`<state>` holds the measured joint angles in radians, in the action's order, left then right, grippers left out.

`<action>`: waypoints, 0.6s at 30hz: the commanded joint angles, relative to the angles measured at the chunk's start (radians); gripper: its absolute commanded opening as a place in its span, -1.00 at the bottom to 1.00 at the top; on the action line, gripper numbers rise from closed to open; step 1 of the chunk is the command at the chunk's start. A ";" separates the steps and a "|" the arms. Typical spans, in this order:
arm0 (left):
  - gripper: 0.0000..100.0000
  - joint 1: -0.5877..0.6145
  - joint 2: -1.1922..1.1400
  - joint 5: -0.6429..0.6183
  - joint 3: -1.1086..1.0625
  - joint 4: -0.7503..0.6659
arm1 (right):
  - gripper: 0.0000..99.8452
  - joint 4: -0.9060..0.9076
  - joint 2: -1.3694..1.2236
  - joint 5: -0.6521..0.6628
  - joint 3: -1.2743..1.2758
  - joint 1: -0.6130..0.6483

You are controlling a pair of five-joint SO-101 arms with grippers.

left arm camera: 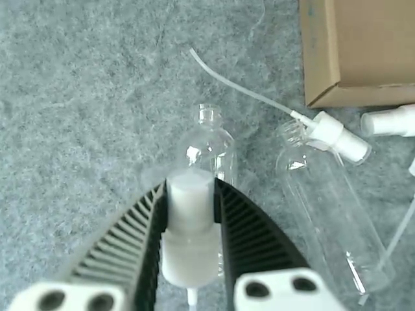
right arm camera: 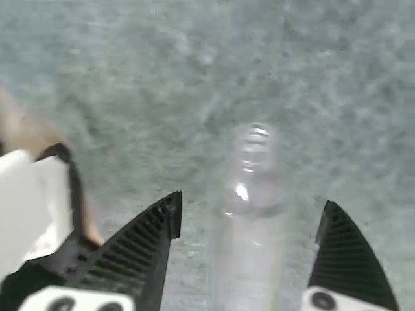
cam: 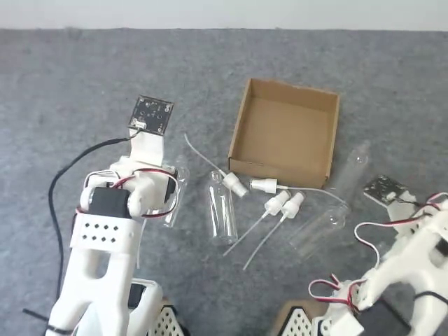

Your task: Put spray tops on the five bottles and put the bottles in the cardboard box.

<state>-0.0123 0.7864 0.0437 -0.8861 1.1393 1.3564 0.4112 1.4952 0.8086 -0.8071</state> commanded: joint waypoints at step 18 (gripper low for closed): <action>-0.97 0.002 0.035 0.009 0.010 -0.025 | -0.96 -0.236 -0.231 -0.485 -0.224 0.041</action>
<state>-0.0138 0.7864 0.0499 -0.8861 1.1362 1.1431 0.1734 1.2497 0.7258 -0.8178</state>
